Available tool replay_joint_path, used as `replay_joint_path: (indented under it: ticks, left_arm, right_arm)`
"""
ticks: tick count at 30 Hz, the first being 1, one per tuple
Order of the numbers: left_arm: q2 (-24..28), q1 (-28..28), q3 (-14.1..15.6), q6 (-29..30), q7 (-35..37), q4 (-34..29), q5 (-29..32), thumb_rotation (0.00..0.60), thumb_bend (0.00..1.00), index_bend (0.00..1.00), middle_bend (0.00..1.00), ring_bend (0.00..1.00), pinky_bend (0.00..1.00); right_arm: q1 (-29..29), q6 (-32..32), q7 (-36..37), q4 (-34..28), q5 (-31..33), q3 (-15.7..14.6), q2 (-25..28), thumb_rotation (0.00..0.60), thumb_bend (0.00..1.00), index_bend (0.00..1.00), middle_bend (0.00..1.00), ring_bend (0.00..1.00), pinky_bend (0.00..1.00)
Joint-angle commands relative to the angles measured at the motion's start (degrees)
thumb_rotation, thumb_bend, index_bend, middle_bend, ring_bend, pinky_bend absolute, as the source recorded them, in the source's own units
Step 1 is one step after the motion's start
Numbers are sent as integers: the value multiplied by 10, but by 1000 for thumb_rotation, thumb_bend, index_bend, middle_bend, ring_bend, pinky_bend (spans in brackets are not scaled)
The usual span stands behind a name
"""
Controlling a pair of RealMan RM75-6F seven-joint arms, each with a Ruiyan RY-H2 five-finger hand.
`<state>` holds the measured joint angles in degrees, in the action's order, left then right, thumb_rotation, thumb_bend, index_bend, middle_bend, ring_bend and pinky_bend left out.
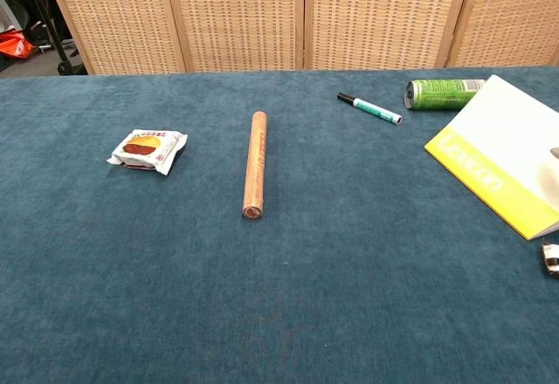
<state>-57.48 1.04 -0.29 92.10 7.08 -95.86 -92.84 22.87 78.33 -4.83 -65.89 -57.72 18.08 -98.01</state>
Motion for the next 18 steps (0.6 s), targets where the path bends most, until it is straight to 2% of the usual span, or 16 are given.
replay_joint_path:
  ticks: [1,7,13,18]
  left_arm:
    - [-1,-1,0,2,-2,0,-1,600,0,0,0,0,0]
    - [-2,-1,1,2,-5,0,-2,600,0,0,0,0,0]
    - [-4,-3,2,4,-10,1,-4,600,0,0,0,0,0]
    - [-9,-2,-1,6,-22,2,-2,600,0,0,0,0,0]
  right_arm:
    - [-15,63,-63,-2,-82,-52,57,600,0,0,0,0,0]
    - [-45,103,-52,-67,-158,-94,129,600,0,0,0,0,0]
    - [-81,141,34,-119,-291,-174,227,600,0,0,0,0,0]
    - [-105,156,24,-139,-324,-197,260,600,0,0,0,0,0]
